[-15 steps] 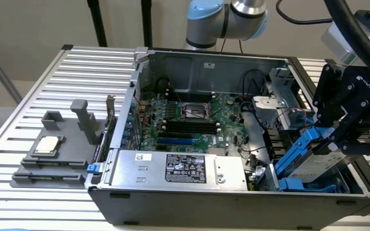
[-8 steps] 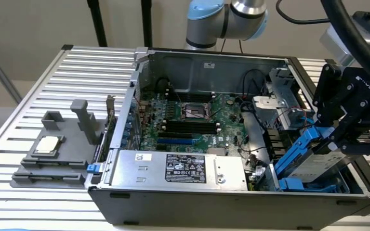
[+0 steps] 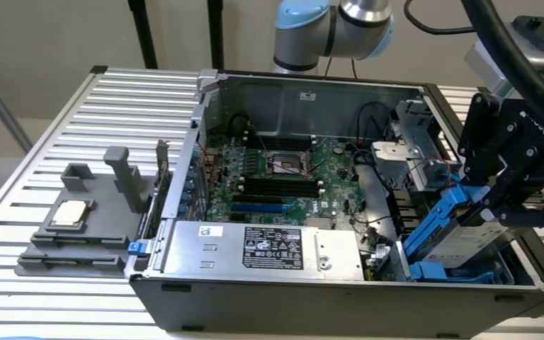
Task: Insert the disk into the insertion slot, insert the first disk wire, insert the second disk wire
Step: 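Insert the disk into the insertion slot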
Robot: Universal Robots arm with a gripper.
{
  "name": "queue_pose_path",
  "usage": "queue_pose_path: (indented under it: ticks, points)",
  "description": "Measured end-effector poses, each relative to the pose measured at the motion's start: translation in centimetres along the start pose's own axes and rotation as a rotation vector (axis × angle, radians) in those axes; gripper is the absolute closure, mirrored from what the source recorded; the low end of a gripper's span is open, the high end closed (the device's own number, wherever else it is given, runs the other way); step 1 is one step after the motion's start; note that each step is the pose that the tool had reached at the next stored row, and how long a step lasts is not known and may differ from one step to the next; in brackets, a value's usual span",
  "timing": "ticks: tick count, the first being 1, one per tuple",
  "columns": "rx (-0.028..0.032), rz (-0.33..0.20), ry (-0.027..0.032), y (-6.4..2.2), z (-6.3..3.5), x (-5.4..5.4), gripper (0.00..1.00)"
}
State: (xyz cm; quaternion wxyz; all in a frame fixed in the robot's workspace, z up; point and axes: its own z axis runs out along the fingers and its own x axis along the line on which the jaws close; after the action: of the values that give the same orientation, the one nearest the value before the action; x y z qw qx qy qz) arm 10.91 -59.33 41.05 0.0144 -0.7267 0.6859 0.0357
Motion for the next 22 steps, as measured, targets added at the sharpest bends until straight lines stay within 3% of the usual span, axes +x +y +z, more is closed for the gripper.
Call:
queue_pose_path:
  ticks: [8, 16, 20, 22]
  points:
    - [0.0063, 0.0, -0.0003, 0.19, -1.08, -0.1, 0.68]
    - [0.0212, -0.002, -0.0015, 0.4, -2.51, -0.2, 0.68]
    - [0.0278, -0.002, -0.0008, 0.53, -2.73, -0.2, 0.68]
    - [0.0341, -0.002, -0.0004, 0.7, -2.73, -0.2, 0.68]
